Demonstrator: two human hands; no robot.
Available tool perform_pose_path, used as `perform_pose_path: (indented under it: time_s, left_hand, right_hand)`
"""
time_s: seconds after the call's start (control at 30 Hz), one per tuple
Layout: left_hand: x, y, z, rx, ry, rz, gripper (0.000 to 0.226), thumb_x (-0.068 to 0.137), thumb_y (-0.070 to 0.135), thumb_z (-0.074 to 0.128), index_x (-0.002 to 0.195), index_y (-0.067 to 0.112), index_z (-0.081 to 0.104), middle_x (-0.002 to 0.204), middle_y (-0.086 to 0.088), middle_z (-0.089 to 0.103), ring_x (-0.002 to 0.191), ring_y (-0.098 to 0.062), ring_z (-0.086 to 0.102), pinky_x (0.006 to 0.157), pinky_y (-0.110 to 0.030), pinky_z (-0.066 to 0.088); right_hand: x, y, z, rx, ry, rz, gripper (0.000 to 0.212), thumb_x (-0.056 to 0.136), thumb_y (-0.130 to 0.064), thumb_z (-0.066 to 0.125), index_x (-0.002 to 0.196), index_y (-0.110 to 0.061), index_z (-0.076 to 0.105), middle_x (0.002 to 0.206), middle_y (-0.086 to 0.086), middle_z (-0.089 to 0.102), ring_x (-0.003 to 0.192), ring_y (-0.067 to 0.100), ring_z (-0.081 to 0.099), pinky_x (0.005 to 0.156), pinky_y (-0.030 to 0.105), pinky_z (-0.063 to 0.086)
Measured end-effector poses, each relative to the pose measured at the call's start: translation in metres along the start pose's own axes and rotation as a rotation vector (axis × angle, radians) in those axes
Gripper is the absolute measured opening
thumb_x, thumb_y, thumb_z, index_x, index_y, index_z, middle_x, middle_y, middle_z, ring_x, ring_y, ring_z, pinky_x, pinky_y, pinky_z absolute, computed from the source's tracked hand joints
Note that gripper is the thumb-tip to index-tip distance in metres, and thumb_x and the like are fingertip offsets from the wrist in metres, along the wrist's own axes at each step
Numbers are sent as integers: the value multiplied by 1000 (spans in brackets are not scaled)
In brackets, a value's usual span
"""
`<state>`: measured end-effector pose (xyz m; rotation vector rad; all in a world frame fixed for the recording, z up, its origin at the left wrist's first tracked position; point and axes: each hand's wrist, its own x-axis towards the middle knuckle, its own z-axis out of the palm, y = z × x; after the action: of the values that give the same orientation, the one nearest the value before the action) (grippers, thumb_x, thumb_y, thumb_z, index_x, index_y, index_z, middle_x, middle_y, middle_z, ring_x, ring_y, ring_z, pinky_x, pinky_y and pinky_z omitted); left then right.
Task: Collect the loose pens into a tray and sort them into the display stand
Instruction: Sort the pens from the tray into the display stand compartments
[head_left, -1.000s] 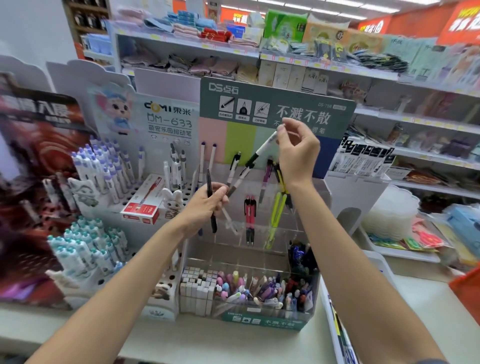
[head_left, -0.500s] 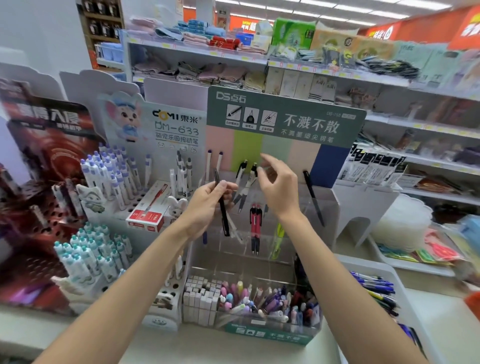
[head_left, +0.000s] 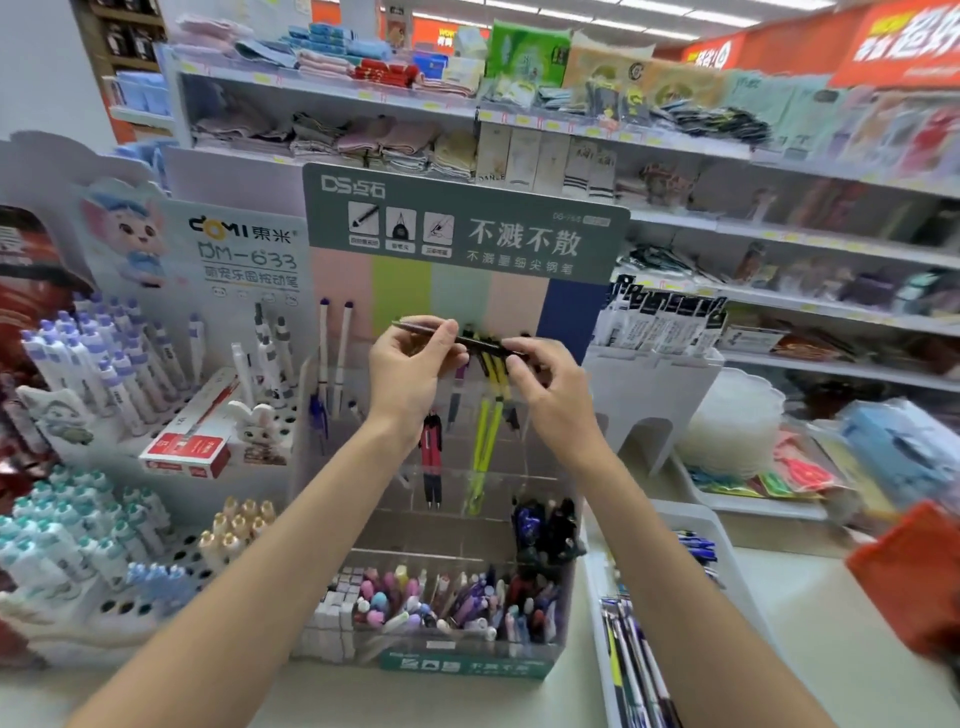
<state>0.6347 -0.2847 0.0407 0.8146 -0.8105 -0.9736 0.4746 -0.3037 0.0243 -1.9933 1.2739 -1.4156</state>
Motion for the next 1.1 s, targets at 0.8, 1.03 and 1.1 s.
perform_pose_path:
  time_s: [0.8,1.03,1.1]
  left_hand:
    - [-22,-37,-13,575,-300,0,12,89,14,73,90,24,67,85,3,69,78,-7,63,72,-19,51]
    - [-19,-37,-15,565,-324,-14,8,89,14,73,93,19,68,89,-2,70,80,-9,64,71,-19,53]
    - [-20,-38,-12,565,-324,-17,7,89,14,73,93,18,68,88,-3,70,77,-9,63,71,-19,53]
  right_hand:
    - [17,17,-38,-259,302,-175,30,91,0,63,120,-2,59,106,9,67,84,12,62,80,31,56]
    - [29,-1,-51,-274,513,-282,25,92,-1,61,117,0,57,104,2,65,78,14,64,74,19,53]
    - [22,12,-44,-331,369,-249,27,91,1,61,118,-1,58,104,10,68,84,20,66,78,32,57]
